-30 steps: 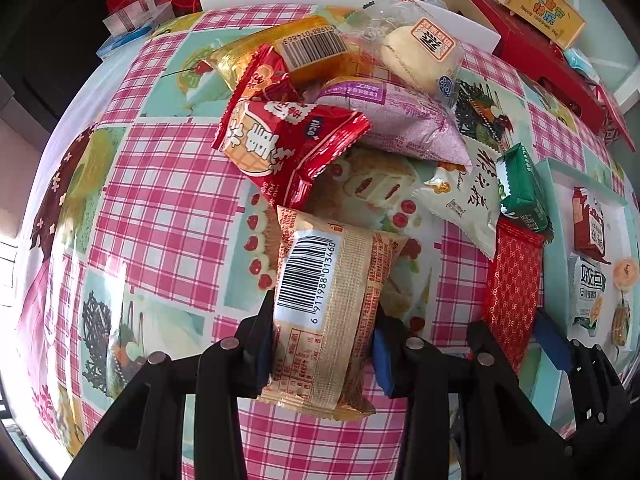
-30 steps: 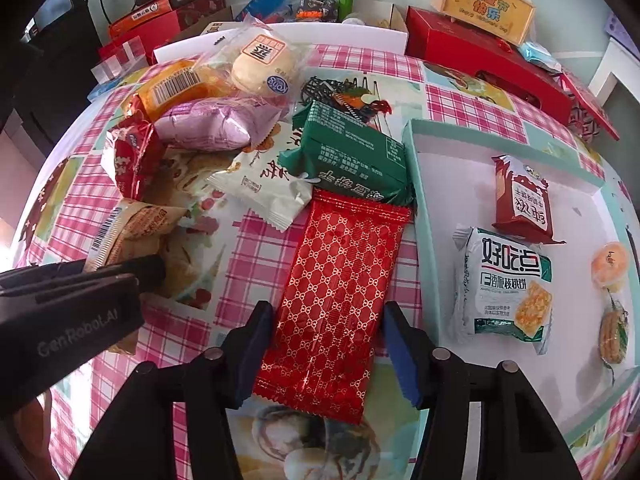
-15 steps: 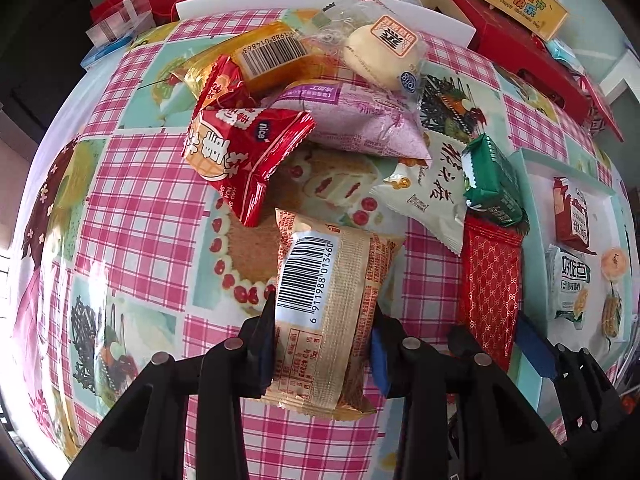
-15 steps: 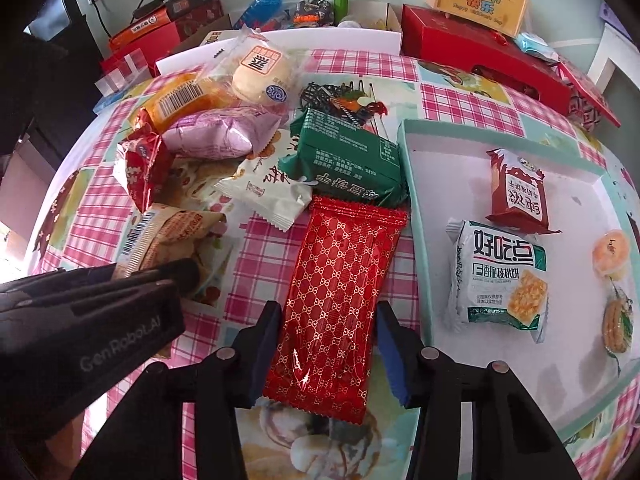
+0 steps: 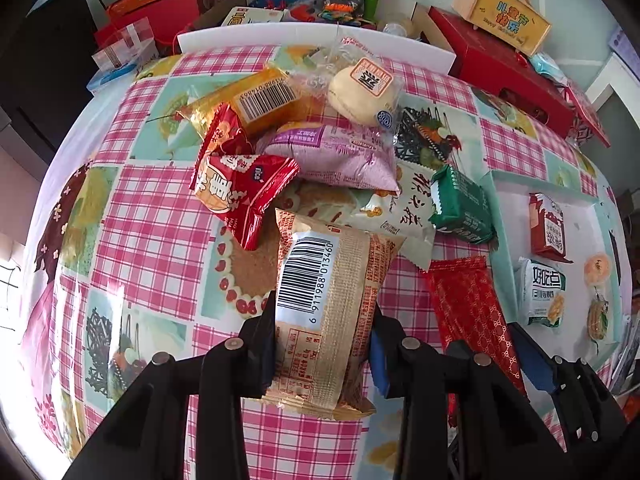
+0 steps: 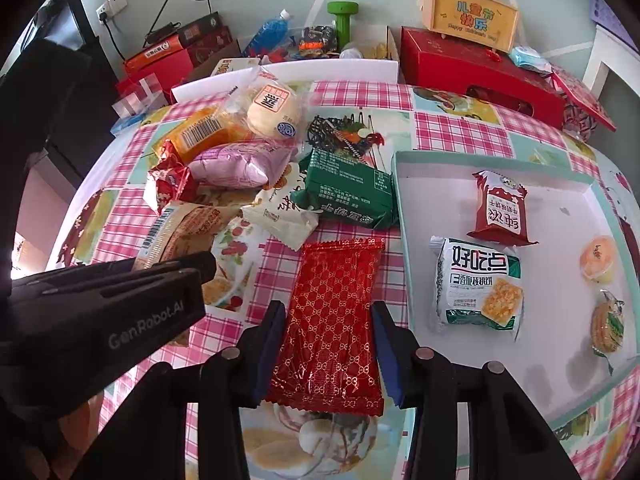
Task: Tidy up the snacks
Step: 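Close the right gripper on the red patterned pack while the left holds the bread pack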
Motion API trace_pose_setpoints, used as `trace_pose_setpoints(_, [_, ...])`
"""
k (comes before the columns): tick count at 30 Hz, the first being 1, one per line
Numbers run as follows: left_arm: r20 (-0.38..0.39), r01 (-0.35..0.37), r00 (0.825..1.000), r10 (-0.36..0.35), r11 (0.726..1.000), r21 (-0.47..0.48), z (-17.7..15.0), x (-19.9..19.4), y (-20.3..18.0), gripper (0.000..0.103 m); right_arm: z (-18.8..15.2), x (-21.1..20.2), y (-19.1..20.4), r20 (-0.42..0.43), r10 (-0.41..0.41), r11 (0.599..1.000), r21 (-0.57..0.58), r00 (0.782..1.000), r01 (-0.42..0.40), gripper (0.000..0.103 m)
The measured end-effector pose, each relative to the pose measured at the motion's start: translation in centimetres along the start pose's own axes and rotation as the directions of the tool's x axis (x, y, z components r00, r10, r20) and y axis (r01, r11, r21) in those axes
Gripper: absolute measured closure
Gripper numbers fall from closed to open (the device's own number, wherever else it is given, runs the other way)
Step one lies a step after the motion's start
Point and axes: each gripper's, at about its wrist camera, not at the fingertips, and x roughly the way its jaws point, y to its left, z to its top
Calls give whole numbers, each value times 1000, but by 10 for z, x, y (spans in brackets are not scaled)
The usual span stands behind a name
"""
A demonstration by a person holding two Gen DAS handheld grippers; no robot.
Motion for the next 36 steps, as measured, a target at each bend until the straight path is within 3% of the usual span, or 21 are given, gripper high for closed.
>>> trace_pose_setpoints(8, [5, -1, 1000, 1, 1000, 0, -6, -9, 1, 64, -1, 1, -1, -12, 6, 1000, 0, 1000, -6, 57])
trace_pose_setpoints(15, [-30, -12, 999, 12, 1000, 10, -6, 11, 4, 64, -7, 26, -1, -108, -9, 1000, -6, 994, 9, 57])
trace_pose_setpoints(20, [-61, -21, 998, 21, 1000, 14, -9, 22, 2, 64, -7, 27, 0, -106, -15, 1000, -18, 994, 13, 57])
trace_pose_setpoints(36, [-94, -41, 995, 41, 999, -5, -11, 43, 4, 64, -8, 36, 3, -121, -16, 1000, -22, 992, 14, 38])
